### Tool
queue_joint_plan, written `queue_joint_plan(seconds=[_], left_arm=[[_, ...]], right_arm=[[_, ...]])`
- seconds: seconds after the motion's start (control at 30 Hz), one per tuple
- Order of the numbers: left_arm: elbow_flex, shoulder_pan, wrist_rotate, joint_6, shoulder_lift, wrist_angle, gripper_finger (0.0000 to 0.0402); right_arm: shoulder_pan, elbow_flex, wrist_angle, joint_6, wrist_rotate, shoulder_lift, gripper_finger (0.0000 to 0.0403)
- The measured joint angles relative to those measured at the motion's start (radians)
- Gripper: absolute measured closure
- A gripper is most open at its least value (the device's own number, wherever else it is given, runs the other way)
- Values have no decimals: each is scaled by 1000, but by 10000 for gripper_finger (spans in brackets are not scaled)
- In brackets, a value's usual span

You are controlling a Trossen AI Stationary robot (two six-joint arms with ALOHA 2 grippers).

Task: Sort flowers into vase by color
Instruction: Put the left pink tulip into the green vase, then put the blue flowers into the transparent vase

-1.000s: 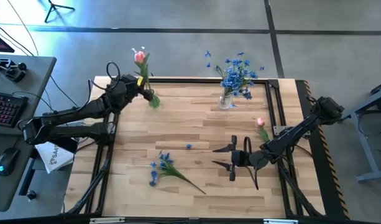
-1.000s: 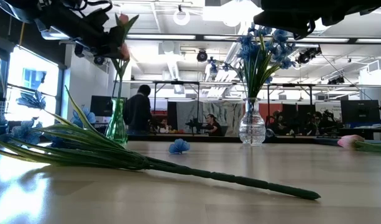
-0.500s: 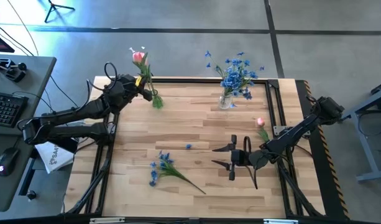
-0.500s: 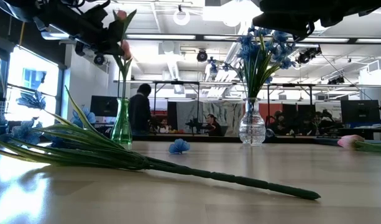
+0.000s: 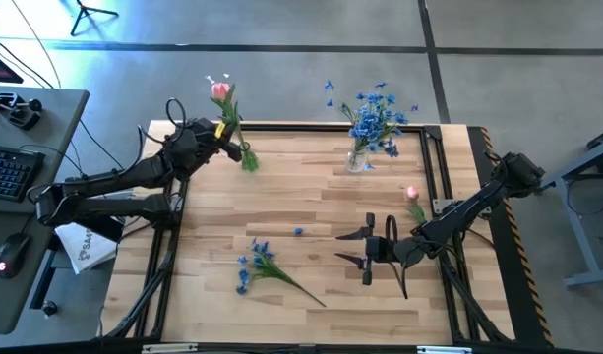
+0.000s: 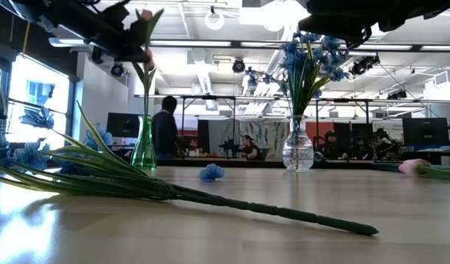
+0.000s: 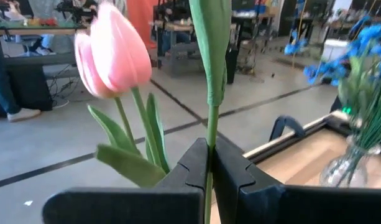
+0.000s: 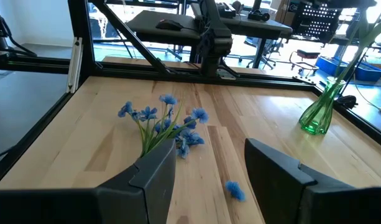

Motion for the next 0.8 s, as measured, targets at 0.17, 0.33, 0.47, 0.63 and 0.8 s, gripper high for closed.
queue_joint_plan(seconds=[0.17, 0.33, 0.47, 0.63, 0.8], left_arm=[[0, 0, -4, 0, 67, -14, 401], [0, 1, -82, 0, 161, -3, 401], [0, 9, -92, -11, 205, -15, 397], [36, 56, -17, -62, 199, -179, 347], [168, 81, 5, -128, 194, -514, 290]], right_arm=[[0, 0, 6, 0, 0, 0, 215], [0, 0, 6, 0, 0, 0, 215], [0, 0, 6, 0, 0, 0, 215], [0, 0, 6, 0, 0, 0, 215], [0, 0, 6, 0, 0, 0, 215]])
